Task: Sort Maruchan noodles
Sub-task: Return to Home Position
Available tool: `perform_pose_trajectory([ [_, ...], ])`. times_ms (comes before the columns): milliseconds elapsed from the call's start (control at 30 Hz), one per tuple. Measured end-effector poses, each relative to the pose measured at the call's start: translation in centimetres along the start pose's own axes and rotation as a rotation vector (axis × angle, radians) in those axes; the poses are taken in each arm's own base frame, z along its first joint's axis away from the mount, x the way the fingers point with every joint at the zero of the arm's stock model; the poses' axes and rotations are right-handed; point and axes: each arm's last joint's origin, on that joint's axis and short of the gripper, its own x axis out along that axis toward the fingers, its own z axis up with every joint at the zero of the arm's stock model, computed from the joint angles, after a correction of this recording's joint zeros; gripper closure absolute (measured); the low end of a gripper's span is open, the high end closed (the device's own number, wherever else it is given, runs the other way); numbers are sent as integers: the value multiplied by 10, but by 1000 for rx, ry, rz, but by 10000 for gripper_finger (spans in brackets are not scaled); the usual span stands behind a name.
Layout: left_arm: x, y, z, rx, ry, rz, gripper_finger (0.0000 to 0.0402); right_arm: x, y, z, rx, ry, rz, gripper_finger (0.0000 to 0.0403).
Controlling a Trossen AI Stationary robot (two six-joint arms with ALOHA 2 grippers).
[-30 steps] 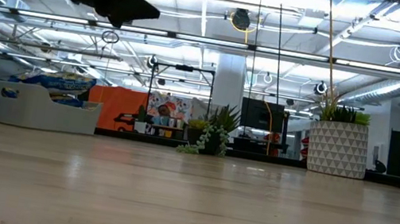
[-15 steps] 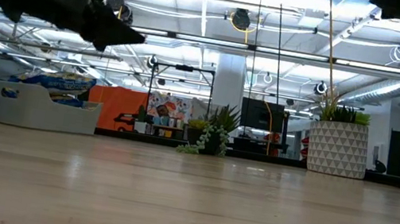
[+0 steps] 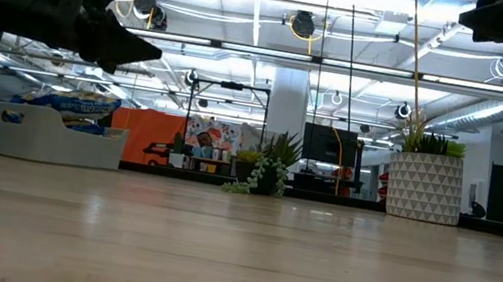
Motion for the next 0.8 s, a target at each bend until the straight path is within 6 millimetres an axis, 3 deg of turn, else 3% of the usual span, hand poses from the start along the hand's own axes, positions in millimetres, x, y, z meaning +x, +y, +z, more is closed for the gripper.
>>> perform_pose_trajectory([
  [333,-25,-3,-7,8,-55,6,400,-3,0,-4,13,-16,-1,403],
  [667,-28,-3,-8,5,-34,6,400,15,17,-46,-37,-196,-68,403],
  [800,-28,-3,-10,7,-10,6,400,20,21,-60,-41,-249,-3,403],
])
